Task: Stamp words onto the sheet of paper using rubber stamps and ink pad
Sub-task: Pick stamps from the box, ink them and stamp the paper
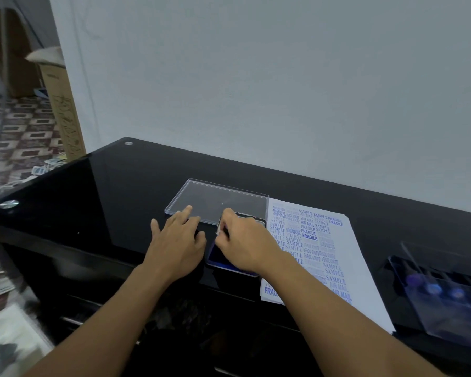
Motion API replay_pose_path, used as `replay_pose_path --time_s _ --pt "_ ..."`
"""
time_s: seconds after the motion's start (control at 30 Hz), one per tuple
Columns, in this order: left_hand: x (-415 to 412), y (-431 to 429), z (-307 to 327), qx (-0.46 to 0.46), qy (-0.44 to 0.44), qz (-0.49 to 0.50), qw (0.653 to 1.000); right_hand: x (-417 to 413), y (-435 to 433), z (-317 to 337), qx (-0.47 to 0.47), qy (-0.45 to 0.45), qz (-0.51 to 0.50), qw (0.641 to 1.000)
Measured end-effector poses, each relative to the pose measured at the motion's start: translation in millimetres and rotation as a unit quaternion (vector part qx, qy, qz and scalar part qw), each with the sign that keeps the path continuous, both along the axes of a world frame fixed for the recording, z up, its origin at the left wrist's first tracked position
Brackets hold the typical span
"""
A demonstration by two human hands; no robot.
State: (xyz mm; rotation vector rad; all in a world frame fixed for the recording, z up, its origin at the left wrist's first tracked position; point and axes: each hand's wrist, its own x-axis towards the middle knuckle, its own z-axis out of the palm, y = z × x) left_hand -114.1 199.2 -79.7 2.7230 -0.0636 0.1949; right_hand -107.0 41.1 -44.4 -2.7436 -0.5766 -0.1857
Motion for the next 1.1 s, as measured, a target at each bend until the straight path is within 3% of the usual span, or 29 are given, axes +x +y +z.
replay_pose_path --time_s 0.3,1.1 --pt "-1 -13 27 -0.048 -0.033 -0.009 0.998 2 -37 32 0.112 0.034 -0.045 0.992" --pt "12 -126 73 -0.005 -0.002 -0.128 0.992 -6 -146 61 0.082 0.028 -0.119 0.989"
